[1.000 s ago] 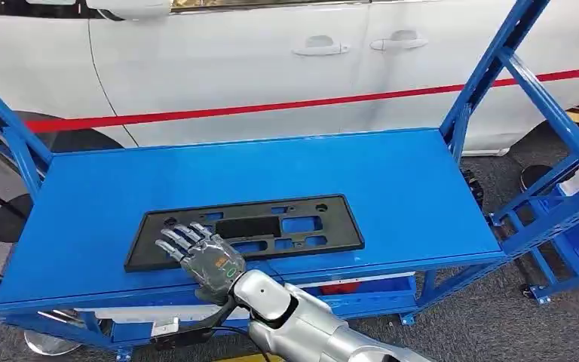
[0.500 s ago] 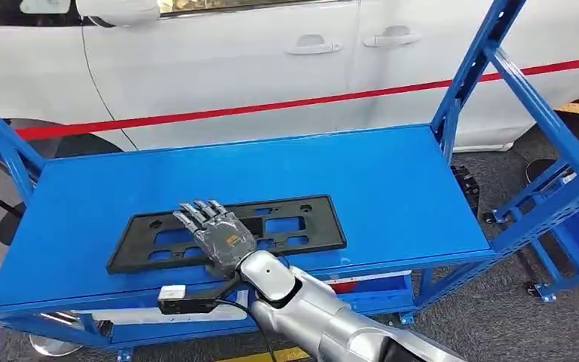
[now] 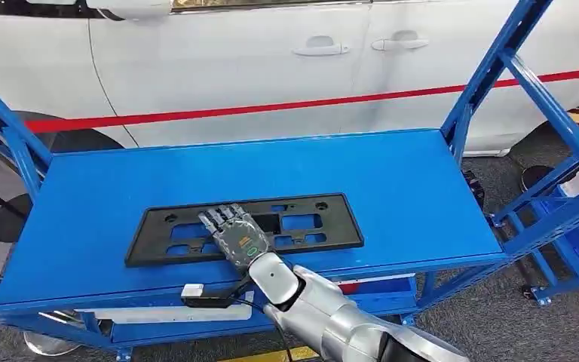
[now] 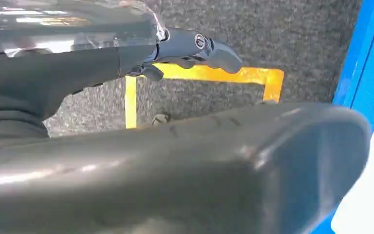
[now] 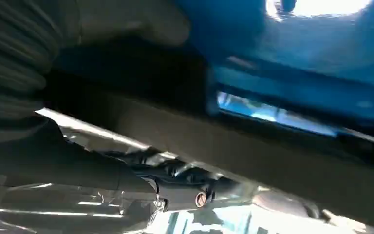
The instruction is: Take the parts from the cabinet and place them on the table.
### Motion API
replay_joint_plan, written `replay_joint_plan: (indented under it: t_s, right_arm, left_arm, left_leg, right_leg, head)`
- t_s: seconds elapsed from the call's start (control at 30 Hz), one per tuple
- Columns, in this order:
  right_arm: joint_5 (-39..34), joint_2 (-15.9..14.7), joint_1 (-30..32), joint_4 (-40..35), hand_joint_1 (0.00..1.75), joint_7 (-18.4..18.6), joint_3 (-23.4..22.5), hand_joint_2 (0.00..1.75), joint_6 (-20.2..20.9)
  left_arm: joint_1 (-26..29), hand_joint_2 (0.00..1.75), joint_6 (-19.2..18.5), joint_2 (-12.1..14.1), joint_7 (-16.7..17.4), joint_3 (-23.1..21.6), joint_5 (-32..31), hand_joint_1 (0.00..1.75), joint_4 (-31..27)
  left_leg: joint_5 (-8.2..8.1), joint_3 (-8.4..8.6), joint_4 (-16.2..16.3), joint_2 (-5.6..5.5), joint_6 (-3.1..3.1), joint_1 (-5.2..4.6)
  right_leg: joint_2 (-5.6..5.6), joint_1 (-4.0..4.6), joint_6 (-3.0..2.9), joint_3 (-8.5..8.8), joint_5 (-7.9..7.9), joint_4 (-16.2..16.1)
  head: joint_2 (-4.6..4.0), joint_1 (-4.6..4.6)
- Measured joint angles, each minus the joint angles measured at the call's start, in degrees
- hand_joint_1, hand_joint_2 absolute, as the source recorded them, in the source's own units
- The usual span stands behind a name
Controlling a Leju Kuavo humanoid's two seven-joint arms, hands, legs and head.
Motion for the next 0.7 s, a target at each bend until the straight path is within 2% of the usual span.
replay_joint_plan:
  t_s: [0.03, 0.07, 0.1, 0.17, 0.2, 0.23, 0.27, 0.33, 0.37, 0.4, 0.43, 0.5, 0.53, 0.57, 0.6, 0.63, 0.67, 0.7]
  right_arm:
    - [0.11, -0.13, 0.04, 0.46, 1.64, 0.42, 0.0, 1.75, 0.22]
    - [0.42, -0.31, 0.04, 0.95, 1.64, 0.63, 0.0, 1.75, 0.33]
    - [0.57, -0.53, 0.0, 1.29, 1.62, 0.77, 0.0, 1.75, 0.31]
    - [0.88, -0.66, -0.21, 1.67, 1.64, 1.66, -0.02, 1.75, 0.35]
    - [1.1, -0.7, -0.31, 1.84, 1.64, 2.08, -0.07, 1.75, 0.35]
    - [1.33, -0.75, -0.25, 2.04, 1.66, 2.52, -0.2, 1.75, 0.35]
    - [1.62, -0.75, -0.24, 2.19, 1.64, 2.67, -0.31, 1.75, 0.42]
    - [2.17, -0.79, -0.07, 2.45, 1.62, 2.93, -0.59, 1.75, 0.37]
    - [2.3, -0.92, -0.13, 2.52, 1.62, 3.17, -0.85, 1.75, 0.37]
    - [2.38, -0.99, -0.16, 2.63, 1.62, 3.37, -1.01, 1.75, 0.42]
    - [2.49, -1.01, -0.23, 2.73, 1.61, 3.37, -1.29, 1.75, 0.51]
    - [2.84, -1.12, 0.05, 2.91, 1.62, 3.19, -1.66, 1.75, 0.48]
    - [3.0, -1.18, 0.12, 2.98, 1.64, 3.06, -1.9, 1.75, 0.46]
    - [3.1, -1.18, 0.12, 3.06, 1.64, 3.0, -2.23, 1.75, 0.46]
    - [3.24, -1.2, 0.11, 3.13, 1.64, 2.8, -2.54, 1.75, 0.46]
    - [3.41, -1.2, 0.1, 3.13, 1.64, 2.45, -2.8, 1.75, 0.44]
    - [3.5, -1.2, 0.07, 3.13, 1.64, 2.23, -3.1, 1.75, 0.4]
    - [3.56, -1.2, 0.05, 3.13, 1.64, 2.23, -3.39, 1.75, 0.4]
  left_arm:
    - [0.07, 0.0, -0.04, 0.02, 0.0, -0.04, 0.0, 0.0, 0.0]
    - [0.1, 0.0, -0.15, 0.02, 0.0, -0.18, 0.0, 0.0, 0.02]
    - [0.1, 0.0, -0.33, 0.02, -0.02, -0.35, 0.0, 0.0, 0.02]
    - [0.09, 0.0, -0.7, 0.02, -0.18, -0.55, 0.0, 0.0, 0.02]
    - [0.09, 0.0, -0.79, -0.18, -0.35, -0.7, 0.0, 0.0, 0.0]
    - [0.07, 0.0, -0.85, -0.35, -0.55, -0.9, 0.0, 0.0, 0.0]
    - [0.13, 0.0, -0.85, -0.3, -0.59, -0.98, 0.02, 0.0, 0.02]
    - [0.11, 0.0, -0.89, -0.3, -0.72, -1.11, 0.02, 0.0, 0.02]
    - [0.12, 0.0, -0.94, -0.26, -0.77, -1.2, 0.04, 0.0, 0.02]
    - [0.21, 0.0, -1.05, -0.17, -0.98, -1.27, 0.04, 0.0, 0.02]
    - [0.18, 0.0, -1.39, -0.17, -1.44, -1.29, 0.04, 0.0, 0.02]
    - [0.13, 0.0, -2.05, -0.04, -2.47, -1.33, 0.04, 0.0, 0.02]
    - [0.19, 0.0, -2.56, 0.02, -3.35, -1.33, 0.04, 0.0, 0.02]
    - [0.24, 0.0, -2.86, 0.13, -4.26, -1.33, 0.04, 0.0, 0.02]
    - [0.22, 0.0, -3.01, 0.22, -5.07, -1.33, 0.04, 0.0, 0.04]
    - [0.18, 0.0, -3.01, 0.37, -5.51, -1.33, 0.04, 0.0, 0.04]
    - [0.18, 0.0, -2.97, 0.48, -5.73, -1.33, 0.04, 0.0, 0.07]
    - [0.16, 0.0, -2.93, 0.48, -5.84, -1.33, 0.04, 0.0, 0.07]
  left_leg:
    - [0.0, 0.01, 0.0, 0.0, 0.01, -0.05]
    - [0.0, 0.07, 0.0, -0.03, 0.02, -0.07]
    - [-0.01, 0.14, 0.0, -0.12, 0.02, -0.12]
    - [-0.01, 0.4, -0.02, -0.26, 0.0, -0.3]
    - [0.0, 0.48, -0.04, -0.24, -0.02, -0.22]
    - [-0.07, 0.38, 0.0, -0.27, -0.41, -0.61]
    - [0.03, 0.34, -0.11, -0.25, -0.8, -0.08]
    - [0.25, 0.63, -0.57, -0.22, -1.4, 0.0]
    - [0.14, 0.73, -0.62, -0.21, -1.73, -0.4]
    - [-0.51, 0.49, 0.33, -0.06, -1.84, -0.25]
    - [-2.98, -0.93, 3.68, -0.07, -1.95, -0.14]
    - [-6.95, -4.59, 11.79, -0.05, -2.35, 0.07]
    - [-7.87, -6.04, 14.94, -0.05, -2.56, 0.12]
    - [-7.39, -6.29, 15.5, -0.04, -2.72, 0.14]
    - [-5.5, -5.17, 13.23, -0.03, -2.86, 0.2]
    - [-3.15, -3.11, 9.16, 0.0, -2.97, 0.31]
    - [-0.61, -0.34, 3.8, 0.07, -3.11, 0.47]
    - [-0.3, 1.48, -0.13, 0.13, -3.23, 0.61]
  right_leg:
    - [-0.01, -0.08, 0.03, -1.38, -0.41, 2.58]
    - [0.0, -0.13, -0.05, -1.44, 0.54, 2.46]
    - [0.0, -0.11, -0.29, -0.28, 2.44, -0.06]
    - [0.01, 0.25, -1.34, 4.99, 7.25, -10.17]
    - [-0.06, 0.55, -2.08, 6.97, 7.59, -14.19]
    - [-0.29, 0.75, -2.26, 7.22, 7.42, -14.82]
    - [-0.29, 1.05, -2.2, 7.14, 7.67, -14.89]
    - [-0.18, 1.15, -2.47, 7.17, 7.85, -15.26]
    - [-0.22, 0.2, -2.67, 7.81, 8.57, -16.42]
    - [-0.36, 0.3, -2.61, 8.24, 8.9, -17.11]
    - [-0.4, 0.1, -2.98, 8.31, 9.06, -17.27]
    - [-0.38, 0.22, -3.01, 8.14, 9.07, -17.19]
    - [-0.38, 0.24, -3.02, 8.05, 9.05, -17.09]
    - [-0.36, 0.21, -2.98, 7.99, 9.02, -16.95]
    - [-0.35, 0.13, -2.87, 7.98, 8.95, -16.78]
    - [-0.34, 0.04, -2.67, 8.03, 8.81, -16.57]
    - [-0.32, -0.08, -2.41, 8.02, 8.58, -16.2]
    - [-0.3, -0.01, -2.07, 7.85, 8.32, -15.68]
  head:
    - [0.0, 0.0]
    - [0.0, 0.0]
    - [0.0, 0.02]
    - [0.0, 0.02]
    - [0.0, -0.02]
    - [0.0, -0.09]
    - [0.0, 0.17]
    - [0.0, 0.2]
    - [0.0, 0.09]
    - [0.0, 0.18]
    - [0.0, -0.11]
    - [0.0, -0.15]
    - [0.0, -0.15]
    - [0.0, -0.15]
    - [0.0, -0.15]
    - [0.0, -0.13]
    - [0.0, -0.15]
    - [0.0, -0.13]
